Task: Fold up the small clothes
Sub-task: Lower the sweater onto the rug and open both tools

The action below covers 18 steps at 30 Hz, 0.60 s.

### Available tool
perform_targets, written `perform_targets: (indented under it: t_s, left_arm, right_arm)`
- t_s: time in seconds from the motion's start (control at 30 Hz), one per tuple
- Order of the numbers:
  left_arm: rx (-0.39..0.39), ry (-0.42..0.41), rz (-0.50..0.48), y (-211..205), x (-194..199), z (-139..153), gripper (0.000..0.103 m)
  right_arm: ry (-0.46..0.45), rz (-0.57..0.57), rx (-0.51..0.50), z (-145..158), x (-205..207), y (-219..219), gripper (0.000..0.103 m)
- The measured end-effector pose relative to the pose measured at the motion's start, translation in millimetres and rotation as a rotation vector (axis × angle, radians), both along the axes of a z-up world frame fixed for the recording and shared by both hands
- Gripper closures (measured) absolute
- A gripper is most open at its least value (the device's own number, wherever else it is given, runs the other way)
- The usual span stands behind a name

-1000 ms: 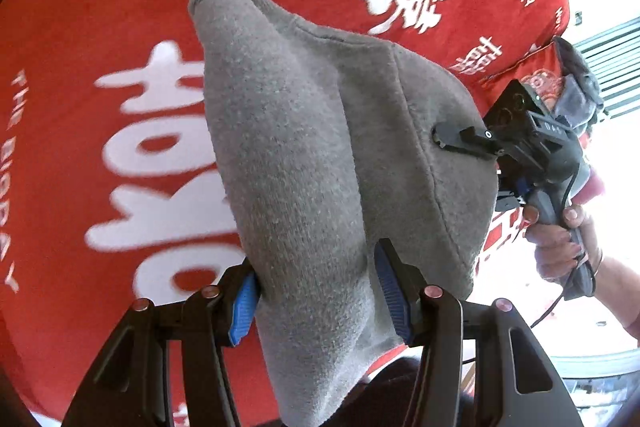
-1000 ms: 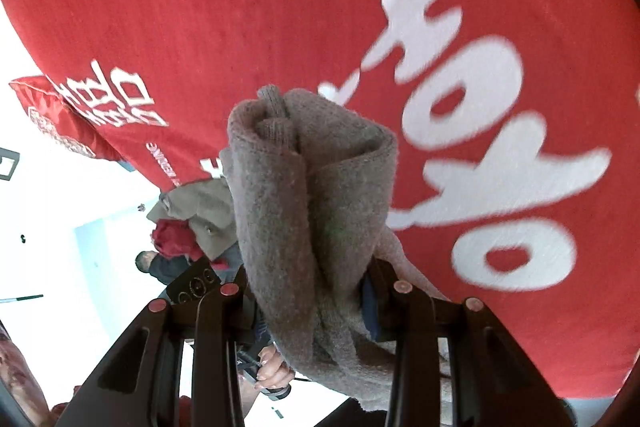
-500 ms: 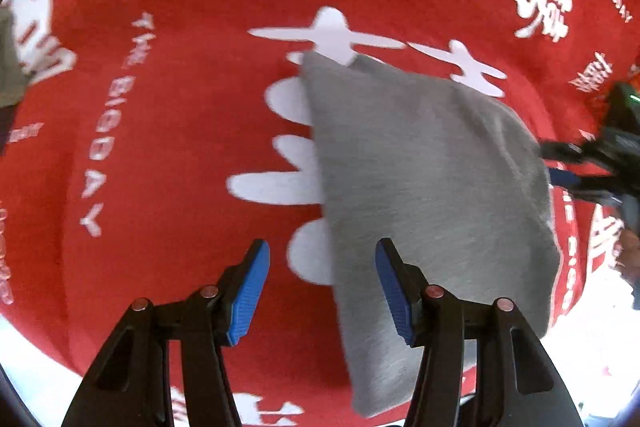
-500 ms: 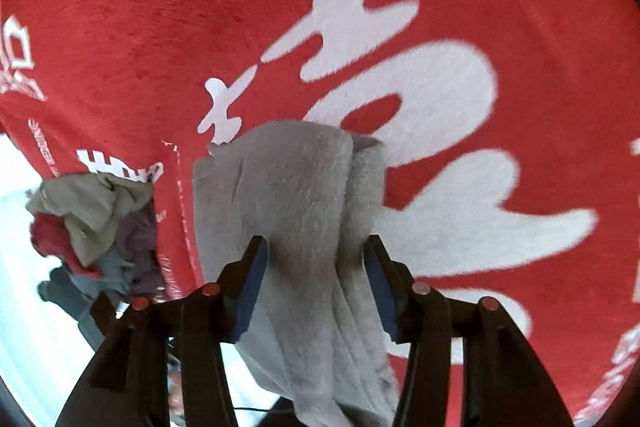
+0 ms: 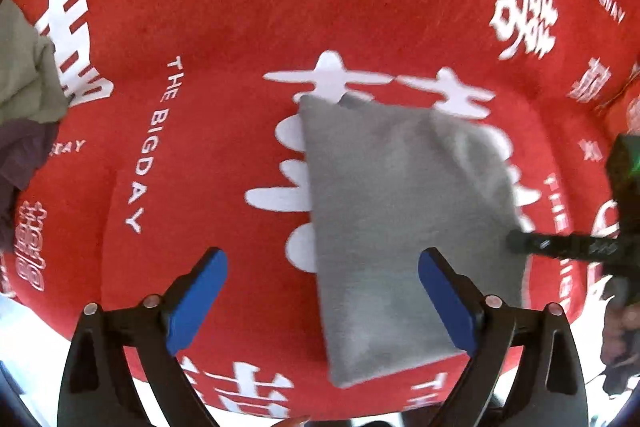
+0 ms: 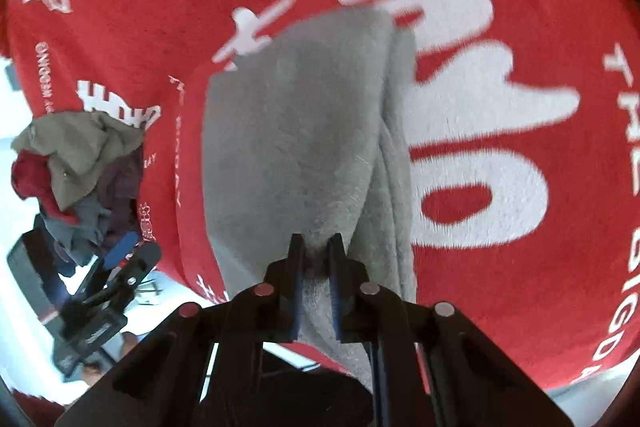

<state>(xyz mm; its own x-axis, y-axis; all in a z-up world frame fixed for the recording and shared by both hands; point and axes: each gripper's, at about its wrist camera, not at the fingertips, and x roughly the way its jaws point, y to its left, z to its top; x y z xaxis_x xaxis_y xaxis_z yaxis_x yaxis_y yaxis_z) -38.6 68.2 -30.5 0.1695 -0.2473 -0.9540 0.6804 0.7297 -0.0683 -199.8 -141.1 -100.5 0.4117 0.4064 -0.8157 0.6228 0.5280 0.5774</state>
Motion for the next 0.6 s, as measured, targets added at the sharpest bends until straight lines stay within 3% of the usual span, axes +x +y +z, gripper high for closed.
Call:
perform_targets:
  t_s: [0.1, 0.23, 0.3, 0.33, 0.4, 0.5, 0.6]
  left_arm:
    - [-0.001, 0.006, -0.006, -1, -3, 2, 0.000]
    - [0.114, 0.015, -0.007, -6, -7, -19, 0.000]
    - [0.156, 0.034, -0.018, -6, -12, -30, 0.000]
    - [0.172, 0.038, -0.023, -6, -14, -34, 0.000]
    - [0.200, 0.058, -0.032, -6, -20, -42, 0.000]
    - [0.213, 0.076, -0.039, -4, -26, -46, 0.000]
    - [0.208, 0.081, -0.027, -2, -30, -43, 0.000]
  right_arm:
    - [0.062, 0.022, -0.076, -7, -13, 1, 0.091]
    - [0.094, 0.041, -0.116, -31, -25, 3, 0.089]
    - [0.104, 0.028, -0.129, -27, -29, 2, 0.079]
    - [0.123, 0.025, -0.137, -27, -31, 2, 0.068]
    - [0.162, 0.009, -0.123, -28, -39, 3, 0.063]
    - [0.186, -0.021, -0.118, -18, -47, 6, 0.063]
    - [0.157, 0.013, -0.228, 12, -42, 16, 0.064]
